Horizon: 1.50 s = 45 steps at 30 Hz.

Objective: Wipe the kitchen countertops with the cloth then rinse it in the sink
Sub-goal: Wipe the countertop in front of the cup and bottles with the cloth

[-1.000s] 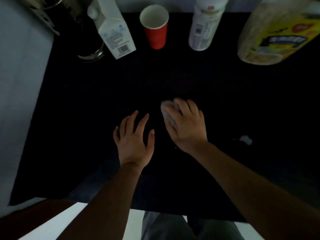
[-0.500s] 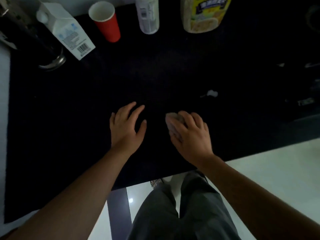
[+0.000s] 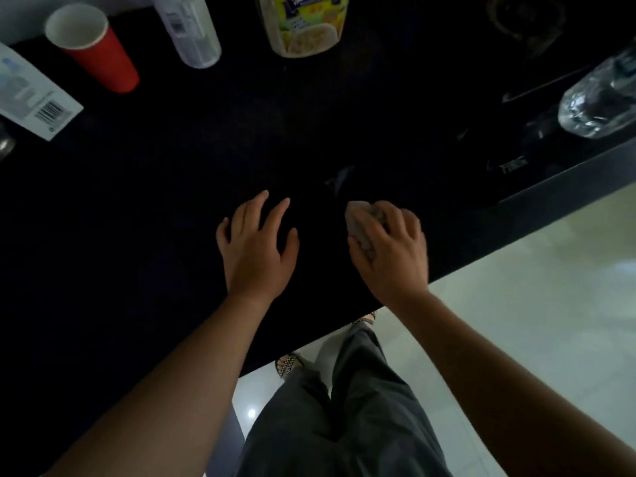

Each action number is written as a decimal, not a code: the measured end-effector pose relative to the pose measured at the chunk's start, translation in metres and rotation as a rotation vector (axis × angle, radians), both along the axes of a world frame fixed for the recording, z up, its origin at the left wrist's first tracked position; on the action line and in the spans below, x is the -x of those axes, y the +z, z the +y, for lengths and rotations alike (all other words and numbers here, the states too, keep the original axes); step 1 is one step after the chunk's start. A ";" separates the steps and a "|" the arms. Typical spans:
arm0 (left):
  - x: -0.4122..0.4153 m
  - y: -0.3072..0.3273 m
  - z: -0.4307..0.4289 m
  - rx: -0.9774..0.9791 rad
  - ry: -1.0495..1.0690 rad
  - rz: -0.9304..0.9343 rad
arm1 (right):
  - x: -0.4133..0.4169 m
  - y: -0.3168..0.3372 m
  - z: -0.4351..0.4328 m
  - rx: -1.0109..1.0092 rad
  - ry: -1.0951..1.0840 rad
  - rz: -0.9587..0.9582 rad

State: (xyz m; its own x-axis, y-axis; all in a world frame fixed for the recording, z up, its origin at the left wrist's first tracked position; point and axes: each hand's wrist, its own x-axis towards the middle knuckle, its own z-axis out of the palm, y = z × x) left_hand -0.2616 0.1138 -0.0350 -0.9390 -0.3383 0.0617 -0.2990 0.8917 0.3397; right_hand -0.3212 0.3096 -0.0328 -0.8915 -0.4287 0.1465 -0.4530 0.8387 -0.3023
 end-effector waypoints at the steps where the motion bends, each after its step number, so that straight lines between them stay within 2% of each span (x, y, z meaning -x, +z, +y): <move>1: 0.001 0.001 0.000 0.002 0.002 -0.002 | 0.006 0.000 0.008 0.014 -0.066 -0.019; 4: 0.002 0.003 0.001 0.010 0.009 -0.004 | 0.047 0.004 -0.004 0.067 -0.345 -0.066; 6: 0.002 0.002 0.002 0.012 0.021 -0.014 | 0.077 0.008 -0.036 0.061 -0.403 -0.091; 9: 0.004 0.001 0.002 0.040 0.039 -0.032 | 0.080 0.010 -0.083 -0.017 -0.087 -0.067; 12: 0.004 0.002 0.002 0.048 0.050 -0.032 | 0.054 0.011 -0.068 -0.040 0.210 -0.044; 17: 0.005 0.005 0.004 0.027 0.076 -0.036 | 0.082 0.011 -0.011 -0.049 0.187 -0.050; 21: 0.004 0.003 0.004 0.030 0.091 -0.051 | 0.138 0.011 -0.075 -0.025 -0.017 -0.091; 24: 0.007 0.008 0.004 0.030 0.091 -0.082 | 0.135 0.012 -0.107 -0.014 0.180 -0.091; 26: 0.006 0.010 0.005 0.012 0.087 -0.084 | 0.120 0.011 -0.091 -0.033 0.395 -0.088; 28: 0.006 0.013 0.001 -0.050 0.086 -0.042 | 0.115 0.008 -0.062 -0.058 0.522 -0.080; 31: 0.020 0.016 -0.022 -0.064 0.178 0.017 | 0.140 0.007 -0.057 -0.046 0.441 -0.058; 34: 0.044 0.015 -0.053 -0.013 0.379 -0.076 | 0.167 0.009 -0.121 0.007 0.207 -0.034; 36: 0.054 0.009 -0.064 -0.009 0.482 -0.106 | 0.172 0.011 -0.174 0.019 0.179 -0.034; 39: 0.058 0.001 -0.066 0.025 0.521 -0.091 | 0.156 0.008 -0.210 0.019 0.405 -0.024; 42: 0.056 -0.002 -0.067 0.030 0.533 -0.050 | 0.128 0.001 -0.171 0.024 0.641 -0.025; 45: 0.056 -0.002 -0.068 0.024 0.522 -0.022 | 0.134 -0.001 -0.121 -0.009 0.604 -0.030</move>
State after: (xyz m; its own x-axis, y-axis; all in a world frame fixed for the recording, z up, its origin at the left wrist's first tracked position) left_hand -0.3172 0.0462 -0.0375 -0.6469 -0.7604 0.0573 -0.7125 0.6296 0.3098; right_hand -0.4549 0.1891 -0.0339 -0.4932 -0.8617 0.1195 -0.8415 0.4378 -0.3165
